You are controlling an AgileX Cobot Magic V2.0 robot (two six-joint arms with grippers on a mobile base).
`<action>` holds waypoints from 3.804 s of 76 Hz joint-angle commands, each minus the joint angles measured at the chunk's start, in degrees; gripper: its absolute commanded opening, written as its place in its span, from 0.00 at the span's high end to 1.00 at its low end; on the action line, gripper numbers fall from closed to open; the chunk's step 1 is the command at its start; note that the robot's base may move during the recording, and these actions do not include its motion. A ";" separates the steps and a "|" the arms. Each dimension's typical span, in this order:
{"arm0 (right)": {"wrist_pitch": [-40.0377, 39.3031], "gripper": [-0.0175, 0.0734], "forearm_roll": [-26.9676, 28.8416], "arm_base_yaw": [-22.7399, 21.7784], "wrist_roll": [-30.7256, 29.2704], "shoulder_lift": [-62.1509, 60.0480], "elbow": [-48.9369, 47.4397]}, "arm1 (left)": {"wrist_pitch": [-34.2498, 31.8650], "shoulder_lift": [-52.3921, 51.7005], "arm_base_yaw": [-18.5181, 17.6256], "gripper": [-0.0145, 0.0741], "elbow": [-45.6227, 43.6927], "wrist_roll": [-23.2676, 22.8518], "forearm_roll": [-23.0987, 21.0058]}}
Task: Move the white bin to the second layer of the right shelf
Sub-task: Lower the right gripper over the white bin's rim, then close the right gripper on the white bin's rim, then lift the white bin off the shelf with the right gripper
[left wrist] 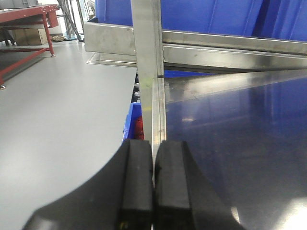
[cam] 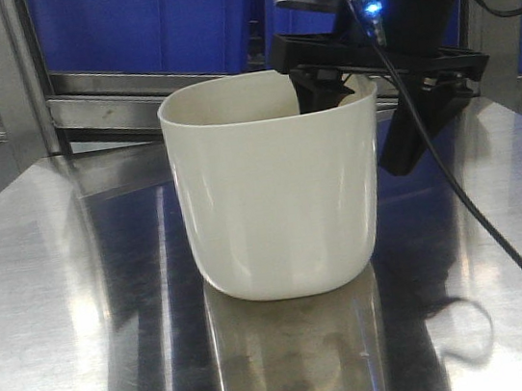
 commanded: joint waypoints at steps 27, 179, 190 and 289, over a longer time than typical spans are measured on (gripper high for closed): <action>-2.26 0.19 0.66 -0.02 -0.16 -1.40 -1.89 | -4.90 -0.81 -0.26 0.74 2.11 -0.18 0.00; -36.21 0.75 -7.93 -18.17 -0.16 -63.40 38.89 | -4.90 -0.81 -0.26 0.74 2.11 -0.18 0.00; -36.17 0.75 -7.88 -18.17 -0.16 -63.40 38.89 | -4.90 -0.81 -0.26 0.74 2.11 -0.18 0.00; -36.17 0.75 -7.88 -18.17 -0.16 -63.40 38.89 | -4.90 -0.81 -0.26 0.74 2.11 -0.18 0.00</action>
